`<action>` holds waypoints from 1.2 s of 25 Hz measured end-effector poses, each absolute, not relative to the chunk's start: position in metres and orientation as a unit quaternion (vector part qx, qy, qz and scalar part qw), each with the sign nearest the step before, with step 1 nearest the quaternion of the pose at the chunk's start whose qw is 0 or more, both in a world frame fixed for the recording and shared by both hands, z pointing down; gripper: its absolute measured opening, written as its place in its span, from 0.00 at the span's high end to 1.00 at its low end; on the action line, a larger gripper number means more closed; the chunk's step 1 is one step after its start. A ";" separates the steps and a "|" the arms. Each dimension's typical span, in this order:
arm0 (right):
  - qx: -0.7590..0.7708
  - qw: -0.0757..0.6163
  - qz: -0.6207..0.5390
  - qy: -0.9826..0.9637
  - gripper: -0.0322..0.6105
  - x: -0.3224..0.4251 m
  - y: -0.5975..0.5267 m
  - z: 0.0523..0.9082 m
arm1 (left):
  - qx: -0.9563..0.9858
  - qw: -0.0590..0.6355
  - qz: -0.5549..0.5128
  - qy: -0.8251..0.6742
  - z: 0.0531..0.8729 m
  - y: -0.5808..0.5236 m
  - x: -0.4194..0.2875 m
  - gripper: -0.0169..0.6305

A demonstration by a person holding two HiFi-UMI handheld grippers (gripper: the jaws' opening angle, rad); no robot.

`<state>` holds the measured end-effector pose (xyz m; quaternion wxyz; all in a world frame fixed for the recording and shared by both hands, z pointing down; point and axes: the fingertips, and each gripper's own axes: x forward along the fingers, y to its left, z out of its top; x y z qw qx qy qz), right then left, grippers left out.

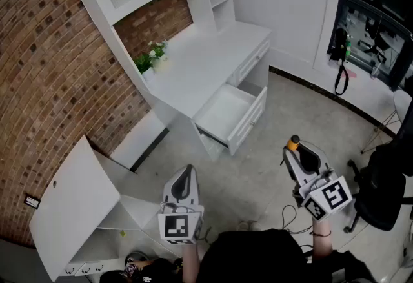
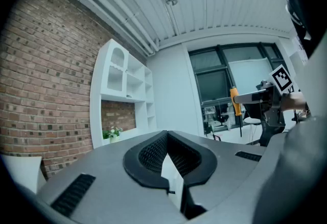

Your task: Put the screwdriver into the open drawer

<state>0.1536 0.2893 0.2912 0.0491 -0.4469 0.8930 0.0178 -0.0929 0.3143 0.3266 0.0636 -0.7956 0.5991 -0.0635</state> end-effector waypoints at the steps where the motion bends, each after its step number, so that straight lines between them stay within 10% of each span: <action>1: -0.447 0.048 0.018 0.893 0.78 0.155 0.289 0.291 | -0.795 0.061 -0.061 0.600 0.326 0.314 -0.092 0.96; 30: -0.428 0.052 -0.016 0.902 0.78 0.180 0.251 0.309 | -0.782 0.017 -0.073 0.619 0.347 0.301 -0.052 0.96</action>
